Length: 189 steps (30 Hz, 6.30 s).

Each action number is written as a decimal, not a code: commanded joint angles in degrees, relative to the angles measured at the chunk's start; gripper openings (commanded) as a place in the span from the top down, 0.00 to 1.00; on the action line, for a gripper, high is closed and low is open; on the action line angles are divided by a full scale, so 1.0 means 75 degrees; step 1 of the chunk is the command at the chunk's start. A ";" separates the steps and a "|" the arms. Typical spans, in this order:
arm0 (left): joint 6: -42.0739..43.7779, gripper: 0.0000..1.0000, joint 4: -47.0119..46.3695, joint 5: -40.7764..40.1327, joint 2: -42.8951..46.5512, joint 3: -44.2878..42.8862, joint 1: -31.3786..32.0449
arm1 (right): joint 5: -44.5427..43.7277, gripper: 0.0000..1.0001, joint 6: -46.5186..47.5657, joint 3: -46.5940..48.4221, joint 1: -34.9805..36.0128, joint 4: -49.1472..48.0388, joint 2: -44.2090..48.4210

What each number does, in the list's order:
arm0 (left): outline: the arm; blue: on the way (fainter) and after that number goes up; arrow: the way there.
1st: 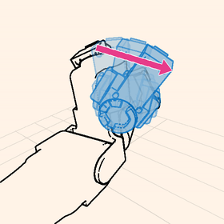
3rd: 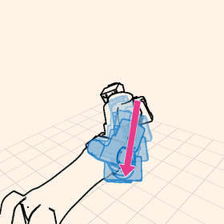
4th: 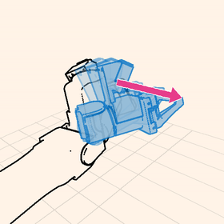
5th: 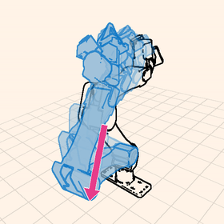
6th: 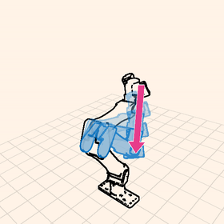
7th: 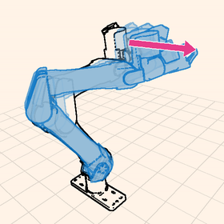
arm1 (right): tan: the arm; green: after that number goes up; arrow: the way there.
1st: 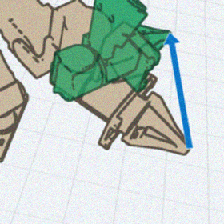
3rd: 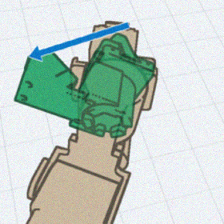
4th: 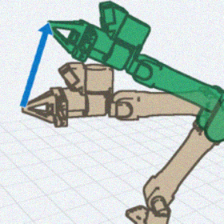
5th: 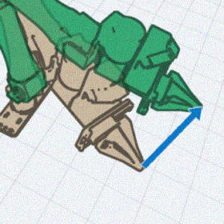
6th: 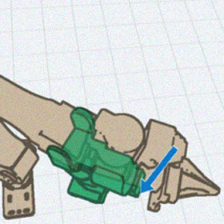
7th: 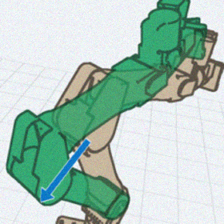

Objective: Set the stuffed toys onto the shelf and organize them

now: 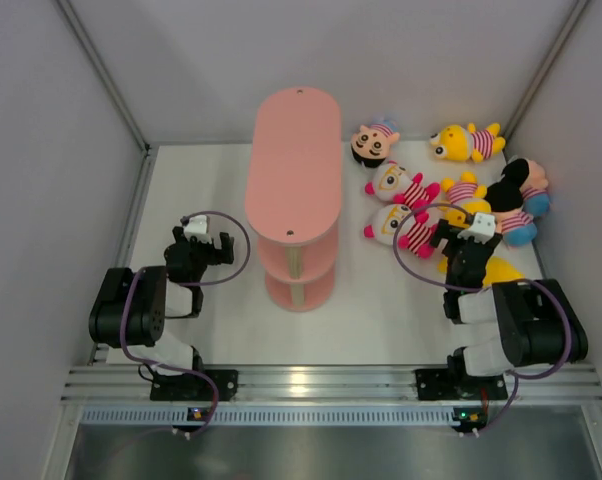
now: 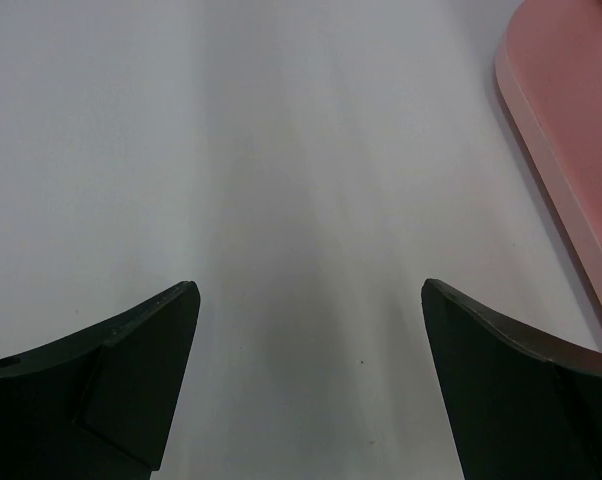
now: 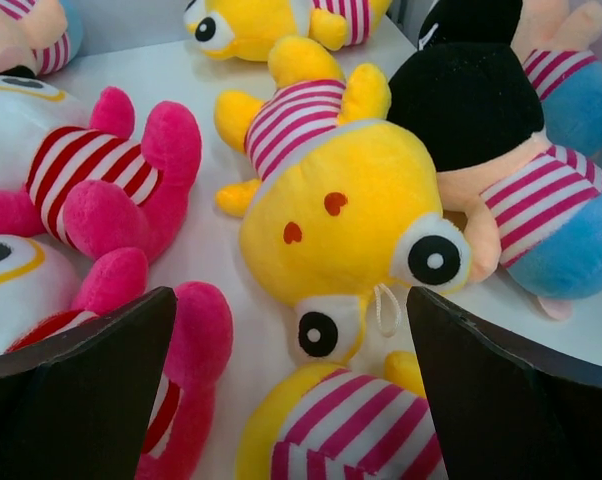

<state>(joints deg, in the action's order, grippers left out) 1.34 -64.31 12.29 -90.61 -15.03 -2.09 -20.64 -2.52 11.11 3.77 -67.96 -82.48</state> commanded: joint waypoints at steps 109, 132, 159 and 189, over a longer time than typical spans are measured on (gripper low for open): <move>0.2633 0.01 1.4271 -0.1557 0.5004 -0.4581 0.0067 | 0.3909 0.38 -0.4468 1.0787 0.4466 1.1019 0.1459; 0.2528 0.01 1.4271 -0.1463 0.5003 -0.4653 0.0056 | 0.3831 0.80 -0.4773 1.0554 0.4665 1.1089 0.0661; 0.2598 0.02 1.4271 -0.1416 0.5097 -0.4559 0.0067 | 0.4333 0.20 -0.5228 0.8996 0.1581 1.1067 0.2793; 0.2504 0.02 1.4271 -0.1557 0.4277 -0.4781 0.0067 | 0.4909 0.31 -0.5405 0.8069 -0.1264 0.9132 -0.3779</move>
<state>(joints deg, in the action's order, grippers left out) 20.91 43.55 1.02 -58.30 -49.45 -1.61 15.94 -42.33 69.04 -5.41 4.49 -108.99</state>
